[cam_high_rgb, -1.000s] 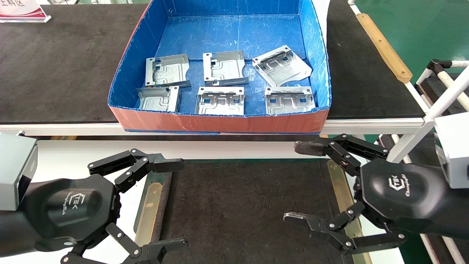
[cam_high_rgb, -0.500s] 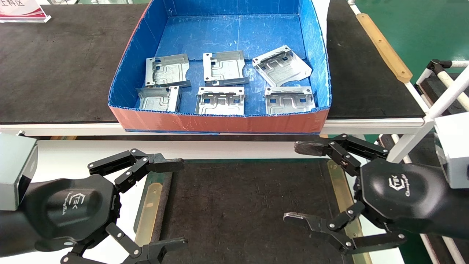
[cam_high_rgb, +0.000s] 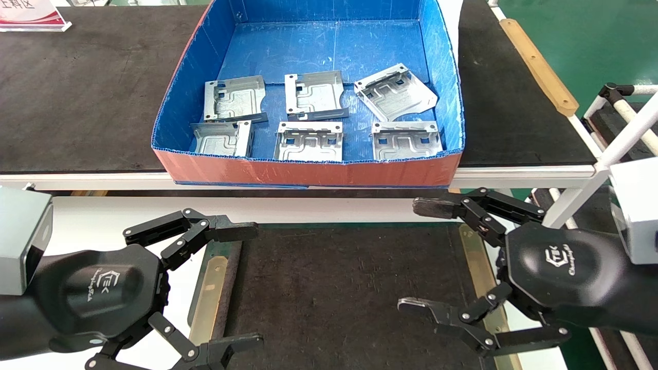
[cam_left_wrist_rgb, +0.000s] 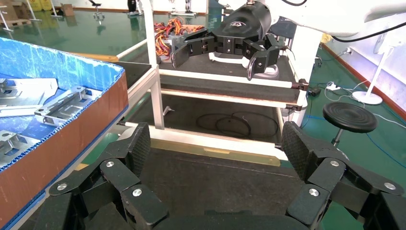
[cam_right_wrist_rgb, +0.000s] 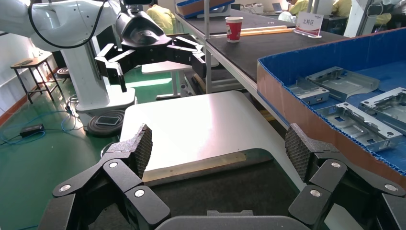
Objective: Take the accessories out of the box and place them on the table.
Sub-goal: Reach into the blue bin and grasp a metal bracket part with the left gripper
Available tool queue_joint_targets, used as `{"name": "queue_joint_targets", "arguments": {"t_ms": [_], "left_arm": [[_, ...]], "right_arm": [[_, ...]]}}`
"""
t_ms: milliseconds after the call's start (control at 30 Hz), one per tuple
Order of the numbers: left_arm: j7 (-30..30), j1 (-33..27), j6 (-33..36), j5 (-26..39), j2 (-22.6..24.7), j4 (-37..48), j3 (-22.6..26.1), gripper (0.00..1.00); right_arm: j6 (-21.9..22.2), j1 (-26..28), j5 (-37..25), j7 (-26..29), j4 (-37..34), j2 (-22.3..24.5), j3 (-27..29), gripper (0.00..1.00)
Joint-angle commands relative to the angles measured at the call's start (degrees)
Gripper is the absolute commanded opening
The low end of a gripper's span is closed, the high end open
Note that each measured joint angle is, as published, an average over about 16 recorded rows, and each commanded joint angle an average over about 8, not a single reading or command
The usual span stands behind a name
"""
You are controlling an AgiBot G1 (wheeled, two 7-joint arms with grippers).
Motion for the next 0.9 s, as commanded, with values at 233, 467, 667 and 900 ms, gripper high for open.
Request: {"name": "queue_joint_targets", "arguments": {"t_ms": [233,467,667,900], "left_arm": [[-0.08,-0.42,-2.12,1.70,0.31,0.16,0.23,1.00],[-2.92,-2.29,-8.56,5.51,1.44,0.36,1.03,1.00],[-6.56,-5.44,-15.33,9.45,3.75,0.68,2.21,1.00],[-10.75,-10.60,-22.89,15.62,8.05,2.59,4.81,1.00]], "right_arm": [[0.00,0.00,0.00,0.00,0.00,0.00,0.00,1.00],[0.00,0.00,0.00,0.00,0.00,0.00,0.00,1.00],[0.00,0.00,0.00,0.00,0.00,0.00,0.00,1.00],[0.00,0.00,0.00,0.00,0.00,0.00,0.00,1.00]]}}
